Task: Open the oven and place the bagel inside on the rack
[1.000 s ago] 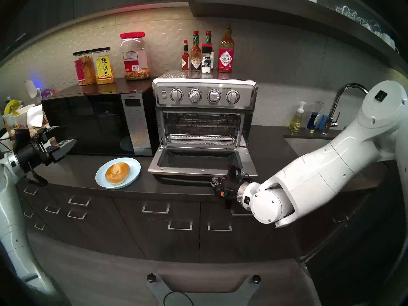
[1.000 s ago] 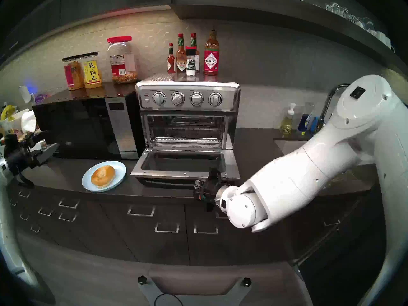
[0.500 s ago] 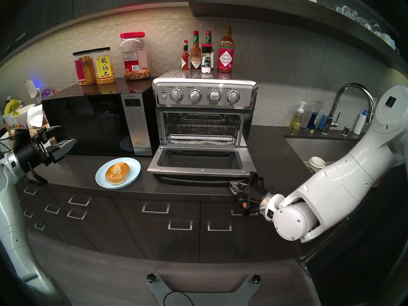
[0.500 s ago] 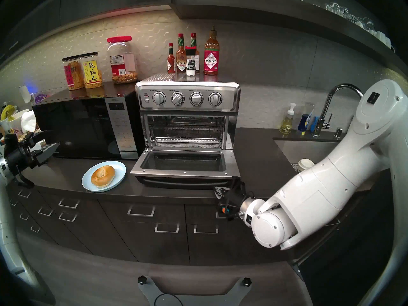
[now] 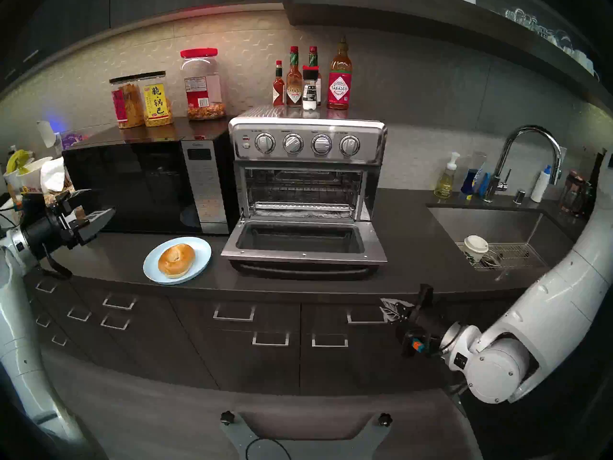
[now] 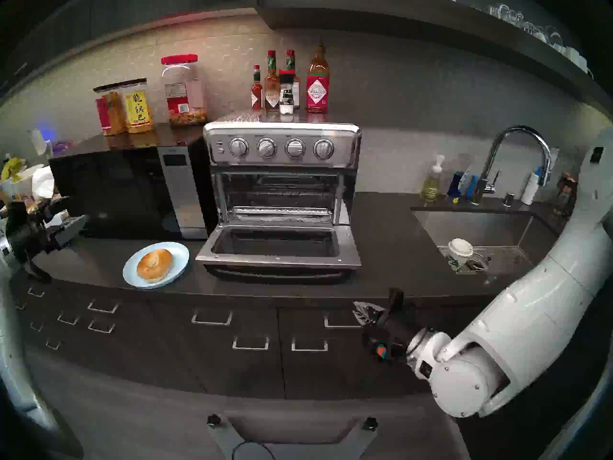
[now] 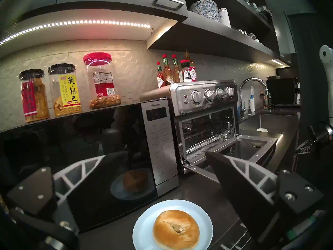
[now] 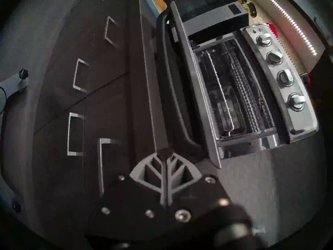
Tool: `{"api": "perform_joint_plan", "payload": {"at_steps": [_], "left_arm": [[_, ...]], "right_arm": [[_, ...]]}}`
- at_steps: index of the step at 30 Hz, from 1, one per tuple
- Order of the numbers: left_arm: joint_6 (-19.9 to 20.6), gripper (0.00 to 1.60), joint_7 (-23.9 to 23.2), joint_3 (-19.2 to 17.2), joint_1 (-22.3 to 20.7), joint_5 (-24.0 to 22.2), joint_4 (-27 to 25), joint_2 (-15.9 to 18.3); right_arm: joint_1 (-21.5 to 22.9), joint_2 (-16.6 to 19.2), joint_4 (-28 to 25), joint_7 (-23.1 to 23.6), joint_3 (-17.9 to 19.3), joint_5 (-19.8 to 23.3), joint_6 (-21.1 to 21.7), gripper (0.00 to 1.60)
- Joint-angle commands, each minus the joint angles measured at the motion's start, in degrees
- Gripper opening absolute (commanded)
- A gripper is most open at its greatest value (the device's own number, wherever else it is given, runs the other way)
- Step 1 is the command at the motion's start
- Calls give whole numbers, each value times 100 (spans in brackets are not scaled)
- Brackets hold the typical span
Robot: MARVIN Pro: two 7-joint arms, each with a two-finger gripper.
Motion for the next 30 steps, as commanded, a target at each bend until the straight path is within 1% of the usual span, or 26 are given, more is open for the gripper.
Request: {"api": "perform_joint_plan", "payload": {"at_steps": [1, 4, 5, 7, 8, 11, 12, 14, 15, 16, 20, 21, 27, 28, 29, 30], "left_arm": [[-9, 160, -11, -17, -33, -23, -57, 22], [-9, 160, -11, -17, -34, -23, -57, 22], [-9, 160, -11, -17, -34, -22, -56, 22], [-9, 160, -11, -17, -34, -22, -57, 22], [-9, 160, -11, -17, -34, -22, -57, 22], [-9, 160, -12, -17, -34, -22, -58, 21], [-9, 160, -12, -18, -34, -22, -58, 21], [-9, 160, -12, -18, -34, -22, -58, 21], [-9, 160, -12, -18, -34, -22, -58, 21], [-9, 160, -12, -18, -34, -22, -58, 21], [-9, 160, -13, -19, -35, -23, -60, 20], [-9, 160, -13, -19, -35, -23, -60, 20], [-9, 160, -13, -18, -36, -20, -57, 20], [-9, 160, -13, -18, -36, -20, -56, 20], [-9, 160, -14, -18, -36, -20, -57, 20], [-9, 160, -14, -18, -36, -20, -57, 20]], "right_arm": [[606, 373, -87, -623, -524, -459, -289, 0], [831, 393, 12, -820, -794, -620, -501, 0], [853, 410, 40, -891, -828, -653, -619, 0], [1050, 388, 54, -996, -1005, -779, -790, 0], [983, 367, 119, -1090, -986, -805, -872, 0], [1287, 333, 227, -1126, -1113, -908, -1266, 0], [1187, 310, 314, -1218, -1032, -914, -1239, 0], [1420, 289, 378, -1157, -1096, -955, -1557, 0], [1376, 300, 426, -1188, -1010, -945, -1549, 0], [1484, 303, 448, -1147, -1030, -943, -1695, 0], [1675, 382, 534, -906, -976, -898, -2077, 0], [1765, 445, 494, -739, -996, -859, -2215, 0], [1804, 660, 610, -286, -836, -591, -2832, 0], [1821, 689, 623, -212, -822, -538, -2878, 0], [1838, 729, 707, -121, -794, -473, -3042, 0], [1839, 783, 743, -33, -757, -411, -3088, 0]]}}
